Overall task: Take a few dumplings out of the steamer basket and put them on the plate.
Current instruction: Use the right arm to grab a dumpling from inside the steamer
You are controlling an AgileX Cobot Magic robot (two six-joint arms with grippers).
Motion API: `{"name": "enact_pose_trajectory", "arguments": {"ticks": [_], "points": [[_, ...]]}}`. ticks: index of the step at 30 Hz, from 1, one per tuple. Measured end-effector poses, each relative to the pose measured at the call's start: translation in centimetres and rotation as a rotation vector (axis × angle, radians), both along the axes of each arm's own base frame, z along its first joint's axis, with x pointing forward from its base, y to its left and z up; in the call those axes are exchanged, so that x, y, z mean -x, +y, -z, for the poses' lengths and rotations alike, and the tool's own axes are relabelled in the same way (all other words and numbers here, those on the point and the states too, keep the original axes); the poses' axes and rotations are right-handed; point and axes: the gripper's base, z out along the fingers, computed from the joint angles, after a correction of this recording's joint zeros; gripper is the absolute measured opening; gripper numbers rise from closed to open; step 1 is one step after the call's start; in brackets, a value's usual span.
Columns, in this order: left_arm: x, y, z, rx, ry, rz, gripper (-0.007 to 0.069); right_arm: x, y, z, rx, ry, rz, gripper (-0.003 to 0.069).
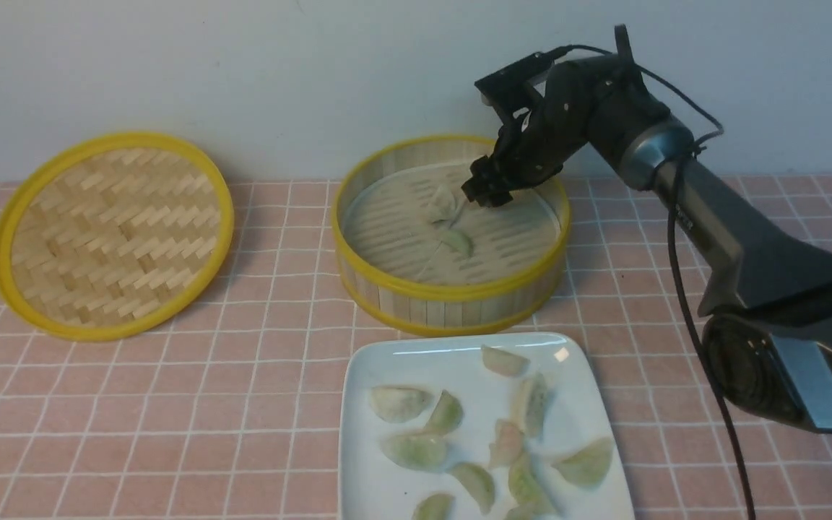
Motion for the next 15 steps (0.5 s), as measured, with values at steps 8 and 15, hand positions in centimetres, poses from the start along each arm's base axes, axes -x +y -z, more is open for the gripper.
{"name": "enact_pose_trajectory", "arguments": {"ticks": [8,15], "points": [[0.0,0.0,0.0,0.0,0.0,0.0,-0.0006,-0.7,0.3,0.9,-0.033,-0.062,0.001,0.0438],[0.0,0.0,0.0,0.0,0.0,0.0,-0.0006,-0.5,0.8,1.9,-0.056,-0.025,-0.022,0.0412]]}}
